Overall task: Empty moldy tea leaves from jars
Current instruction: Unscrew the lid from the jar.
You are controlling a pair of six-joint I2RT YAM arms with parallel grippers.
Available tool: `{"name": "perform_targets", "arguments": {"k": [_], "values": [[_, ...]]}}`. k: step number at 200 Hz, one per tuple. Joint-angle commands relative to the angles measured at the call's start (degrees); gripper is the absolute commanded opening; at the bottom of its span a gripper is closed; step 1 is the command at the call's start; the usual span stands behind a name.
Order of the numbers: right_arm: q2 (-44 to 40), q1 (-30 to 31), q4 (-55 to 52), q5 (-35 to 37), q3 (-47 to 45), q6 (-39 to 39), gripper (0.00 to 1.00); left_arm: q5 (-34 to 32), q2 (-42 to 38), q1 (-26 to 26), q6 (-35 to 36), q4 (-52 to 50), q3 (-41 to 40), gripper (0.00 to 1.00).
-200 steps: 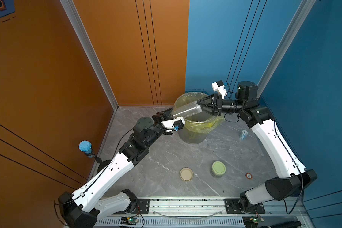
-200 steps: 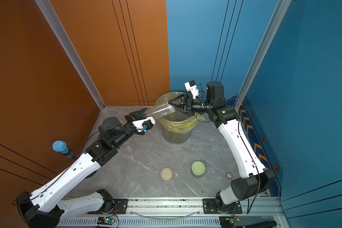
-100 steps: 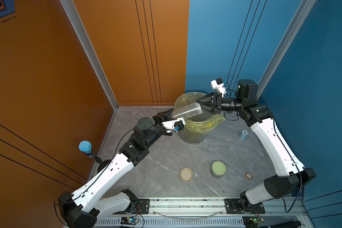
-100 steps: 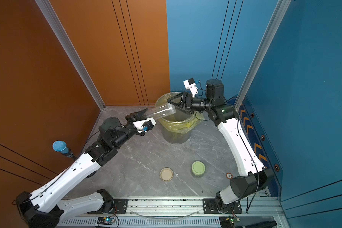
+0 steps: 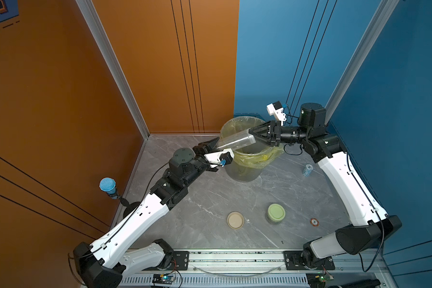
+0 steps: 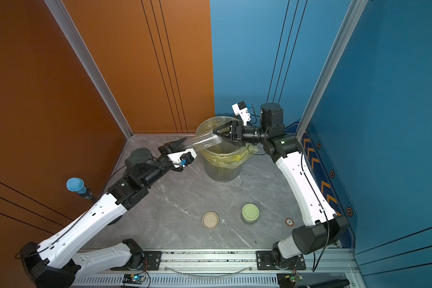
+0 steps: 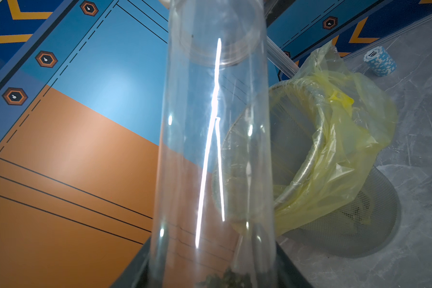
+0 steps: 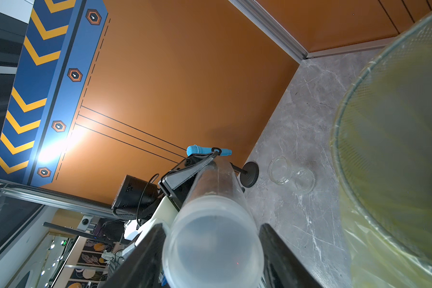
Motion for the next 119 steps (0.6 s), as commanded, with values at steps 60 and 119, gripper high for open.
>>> {"name": "perform_targets", "arguments": {"k": [60,119], "values": [[-2.0,0.7,-0.8,-3.0,0.0,-4.5,0.33,5.4,-0.9,0.4,-5.9,-5.8,4.1,0.29],[-1.6,2.0,-6.3,-7.7,1.1,-20.9,0.30,21.0,-0.6,7.4,-20.2,-12.0,8.8,0.29]]}}
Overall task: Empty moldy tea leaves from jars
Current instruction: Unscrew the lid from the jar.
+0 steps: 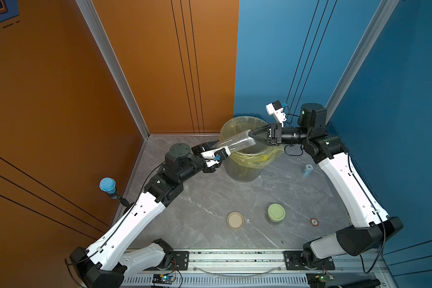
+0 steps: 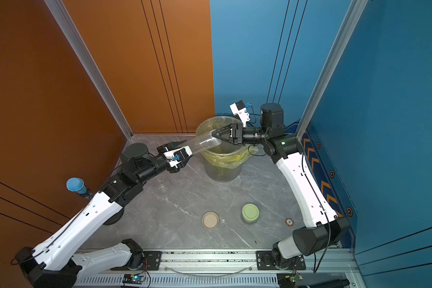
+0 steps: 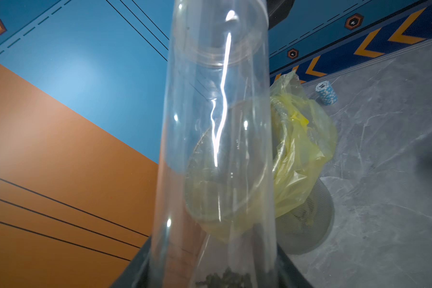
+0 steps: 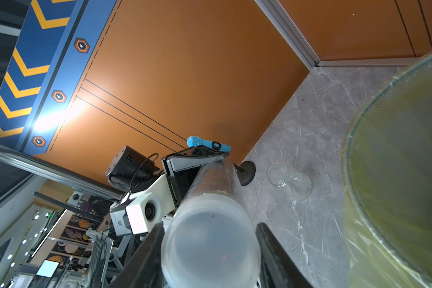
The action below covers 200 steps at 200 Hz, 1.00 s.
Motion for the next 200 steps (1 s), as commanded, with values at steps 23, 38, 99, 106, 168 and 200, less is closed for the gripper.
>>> {"name": "perform_targets", "arguments": {"k": [23,38,99,106,168,200], "values": [[-1.6,1.5,-11.6,-4.0,1.1,-24.9,0.31,15.0,-0.7,6.1,-15.2,0.2,4.2,0.29],[-1.7,1.5,-13.7,-3.3,1.0,-30.5,0.30,18.5,-0.6,8.4,-18.5,0.8,4.6,0.29],[-1.5,2.7,-15.4,-2.4,-1.3,-47.3,0.32,29.9,1.4,13.6,-28.5,3.5,6.5,0.29],[-1.5,2.7,-15.4,-2.0,-1.4,-48.8,0.33,30.6,1.7,13.7,-29.0,3.5,6.7,0.29],[0.4,2.6,-15.4,1.2,1.3,-51.8,0.35,31.0,2.2,14.2,-30.4,6.4,4.5,0.29],[2.0,2.1,-13.5,3.6,5.0,-47.0,0.35,28.5,1.3,14.2,-29.9,8.9,2.0,0.29]]}}
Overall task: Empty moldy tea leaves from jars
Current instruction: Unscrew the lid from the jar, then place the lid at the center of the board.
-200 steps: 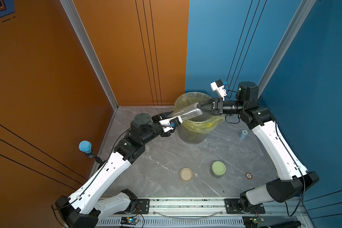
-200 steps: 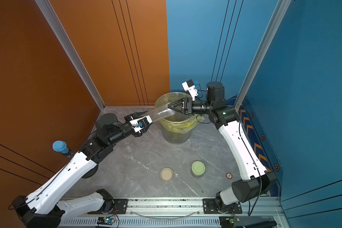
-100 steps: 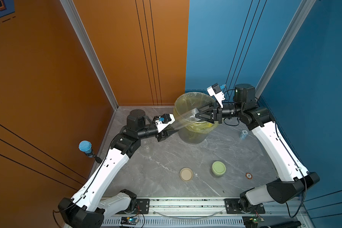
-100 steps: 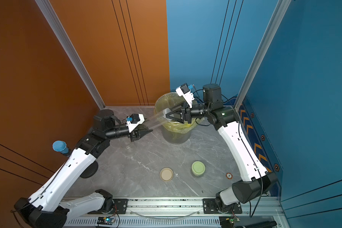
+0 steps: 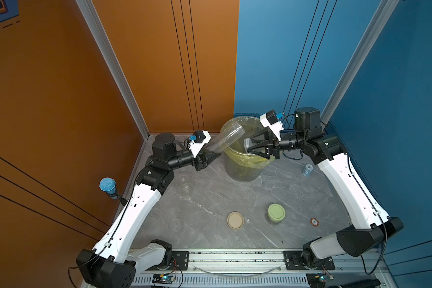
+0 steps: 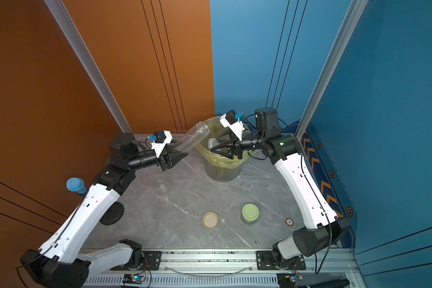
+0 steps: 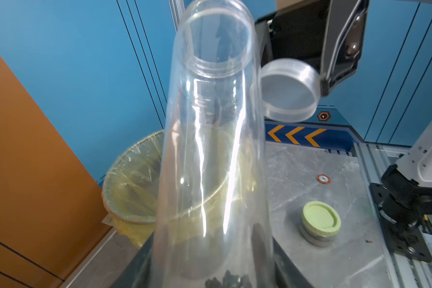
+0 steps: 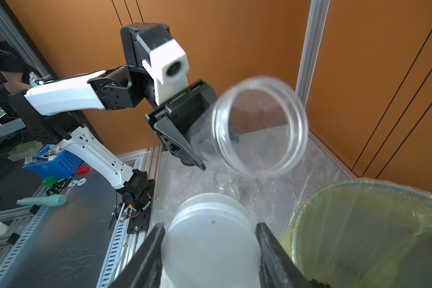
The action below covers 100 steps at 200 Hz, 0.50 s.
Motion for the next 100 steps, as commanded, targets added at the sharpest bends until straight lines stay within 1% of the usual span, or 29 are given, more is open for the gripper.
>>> {"name": "perform_targets", "arguments": {"k": [1,40,54,83,100], "values": [[1.4,-0.2,-1.5,2.3,2.9,3.1,0.35,-2.1,-1.7,-0.2,-1.7,7.0,0.3,0.29],[1.3,-1.5,1.3,3.4,3.0,9.3,0.34,-5.9,-3.0,-0.4,-1.2,10.8,-3.0,0.29],[0.6,-1.8,1.2,7.8,2.7,12.6,0.31,-8.5,-3.9,-0.3,-1.5,13.2,-4.7,0.29],[-2.4,-4.1,1.2,16.6,-0.1,22.2,0.32,-11.2,-5.3,-0.5,-1.7,16.4,-7.4,0.29],[-5.4,-5.4,0.9,21.0,-5.2,26.5,0.32,-12.4,-5.8,-0.6,-1.6,17.3,-8.1,0.29]]}}
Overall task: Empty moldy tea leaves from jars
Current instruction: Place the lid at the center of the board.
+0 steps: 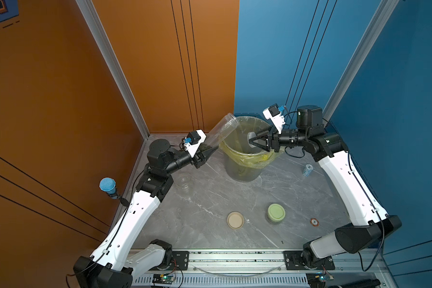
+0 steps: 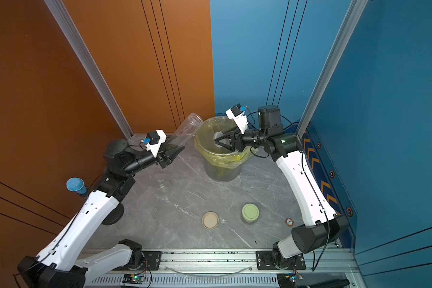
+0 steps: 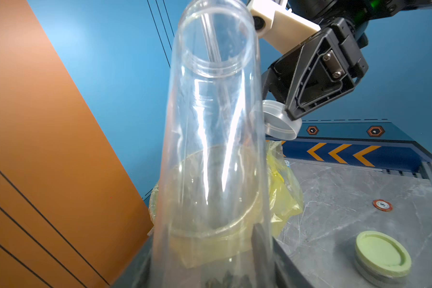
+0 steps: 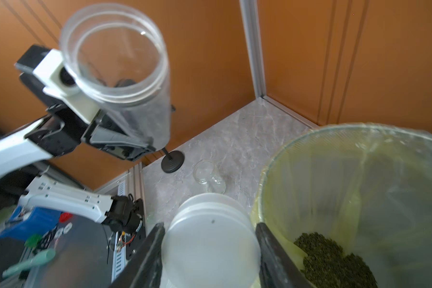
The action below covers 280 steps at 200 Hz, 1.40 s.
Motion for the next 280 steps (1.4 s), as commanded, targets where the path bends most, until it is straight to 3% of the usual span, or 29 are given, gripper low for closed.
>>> {"name": "perform_targets", "arguments": {"k": [1,33,63,97,128,159,197,260,280], "values": [[-5.0,-1.9,0.2,9.5,-4.6,9.9,0.32,-3.7,-1.8,-0.4,-0.9,4.8,-1.2,0.29],[-12.0,-6.7,-0.7,14.4,-12.9,17.1,0.32,-5.4,-2.8,-1.3,-1.1,6.3,-2.4,0.29],[-17.6,-11.1,-5.7,20.2,-19.0,18.5,0.33,-6.2,-3.3,-2.1,-0.8,6.3,-2.7,0.29],[-17.7,-14.6,-9.3,28.5,-27.5,20.2,0.32,-7.3,-4.1,-2.9,-0.8,6.4,-2.8,0.29],[-16.0,-15.4,-4.4,35.6,-37.0,21.8,0.32,-8.5,-5.7,-3.3,-0.7,6.3,-3.5,0.29],[-9.7,-15.5,1.3,41.3,-41.9,22.9,0.32,-8.9,-7.0,-3.5,-1.4,6.3,-5.2,0.29],[1.7,-14.3,6.1,46.9,-41.7,22.9,0.33,-9.4,-8.0,-4.5,-1.6,5.8,-6.2,0.29],[15.5,-12.2,6.8,49.6,-37.8,21.5,0.44,-9.5,-8.2,-5.6,-0.4,3.6,-5.7,0.29],[17.3,-11.8,7.2,49.5,-37.6,21.5,0.55,-9.5,-7.9,-5.9,0.0,3.1,-5.5,0.29]]}}
